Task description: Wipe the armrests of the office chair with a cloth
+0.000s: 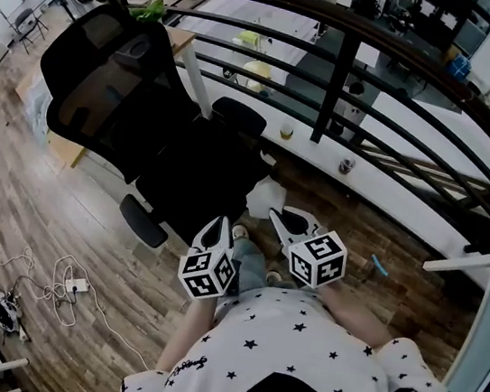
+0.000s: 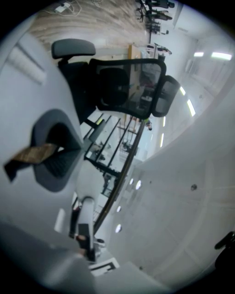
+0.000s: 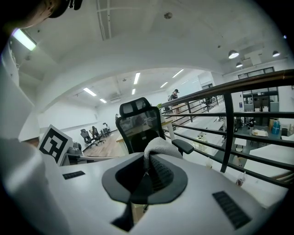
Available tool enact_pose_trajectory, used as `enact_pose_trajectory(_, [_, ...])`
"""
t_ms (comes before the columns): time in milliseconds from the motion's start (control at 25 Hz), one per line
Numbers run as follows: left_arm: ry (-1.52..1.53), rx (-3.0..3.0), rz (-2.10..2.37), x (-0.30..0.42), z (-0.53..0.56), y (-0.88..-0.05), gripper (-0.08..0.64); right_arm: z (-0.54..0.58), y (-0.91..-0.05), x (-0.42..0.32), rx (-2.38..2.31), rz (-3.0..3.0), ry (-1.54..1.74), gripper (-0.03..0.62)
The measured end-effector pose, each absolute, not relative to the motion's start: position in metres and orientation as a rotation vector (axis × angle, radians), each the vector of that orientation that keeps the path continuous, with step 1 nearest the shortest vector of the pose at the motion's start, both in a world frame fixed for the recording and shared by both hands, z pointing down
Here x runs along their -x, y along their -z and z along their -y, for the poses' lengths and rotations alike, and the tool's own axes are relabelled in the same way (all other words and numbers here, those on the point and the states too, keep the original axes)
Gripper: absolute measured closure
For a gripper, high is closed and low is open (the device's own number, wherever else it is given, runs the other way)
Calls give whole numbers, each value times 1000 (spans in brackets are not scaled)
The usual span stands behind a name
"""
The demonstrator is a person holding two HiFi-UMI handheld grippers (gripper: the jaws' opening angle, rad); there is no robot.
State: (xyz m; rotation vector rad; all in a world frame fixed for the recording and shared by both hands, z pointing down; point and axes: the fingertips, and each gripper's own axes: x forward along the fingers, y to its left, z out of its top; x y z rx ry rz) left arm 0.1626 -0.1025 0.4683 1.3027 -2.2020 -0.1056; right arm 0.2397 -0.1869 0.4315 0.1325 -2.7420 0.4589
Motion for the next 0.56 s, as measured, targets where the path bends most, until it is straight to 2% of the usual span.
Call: enact_pose_trajectory(560, [115, -1312, 2197, -165, 90, -468, 555, 175, -427, -237, -105, 2764, -440, 566])
